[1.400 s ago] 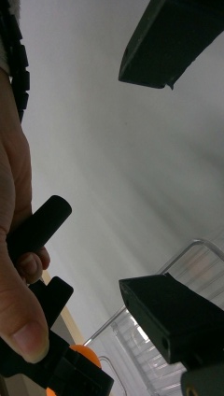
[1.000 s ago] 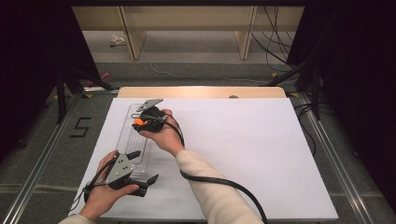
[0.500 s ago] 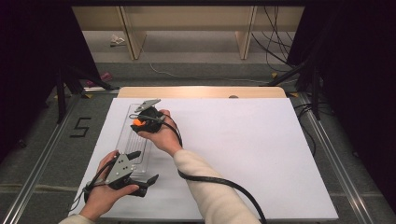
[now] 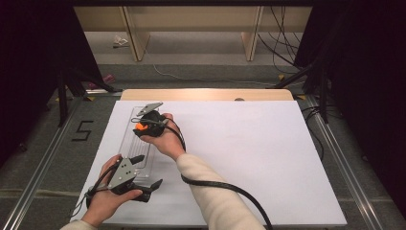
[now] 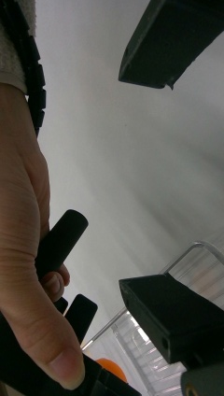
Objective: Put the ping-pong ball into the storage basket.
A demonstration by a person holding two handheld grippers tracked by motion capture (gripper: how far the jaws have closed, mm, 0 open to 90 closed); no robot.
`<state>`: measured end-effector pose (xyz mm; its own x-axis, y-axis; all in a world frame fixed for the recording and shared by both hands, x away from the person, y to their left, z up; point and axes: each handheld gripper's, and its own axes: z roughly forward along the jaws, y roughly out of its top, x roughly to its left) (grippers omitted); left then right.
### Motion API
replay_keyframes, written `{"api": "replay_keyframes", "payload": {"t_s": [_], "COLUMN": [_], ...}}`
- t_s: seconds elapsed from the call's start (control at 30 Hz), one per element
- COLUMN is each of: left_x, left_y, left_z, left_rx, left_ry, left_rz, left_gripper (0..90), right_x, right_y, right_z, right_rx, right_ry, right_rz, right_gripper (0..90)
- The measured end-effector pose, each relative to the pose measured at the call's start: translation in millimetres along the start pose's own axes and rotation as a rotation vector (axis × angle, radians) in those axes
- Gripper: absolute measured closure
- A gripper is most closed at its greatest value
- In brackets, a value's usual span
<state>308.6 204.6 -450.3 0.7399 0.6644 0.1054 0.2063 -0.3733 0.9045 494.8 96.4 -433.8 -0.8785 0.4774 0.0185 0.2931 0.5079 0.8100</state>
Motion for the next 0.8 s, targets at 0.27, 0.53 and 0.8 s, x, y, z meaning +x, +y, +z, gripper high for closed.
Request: {"api": "replay_keyframes", "payload": {"t_s": [0.27,0.53,0.8], "left_x": [0.1,-0.1,-0.1], "left_y": [-0.1,-0.1,-0.1], "left_z": [-0.1,0.0,-0.1], "left_rx": [0.001,0.001,0.001], "left_ry": [0.000,0.000,-0.001], "left_rz": [0.000,0.002,0.001], "left_gripper": [2.5,2.5,2.5], "right_x": [0.7,0.2,1.5], "right_y": [-1.3,-3.0,-4.7], "right_z": [2.6,4.2,7.1], "right_rx": [0.006,0.015,0.022], "right_ry": [0.002,0.003,0.008], "right_rz": [0.003,0.002,0.004], "right_gripper": [51.2,51.2,51.2]}}
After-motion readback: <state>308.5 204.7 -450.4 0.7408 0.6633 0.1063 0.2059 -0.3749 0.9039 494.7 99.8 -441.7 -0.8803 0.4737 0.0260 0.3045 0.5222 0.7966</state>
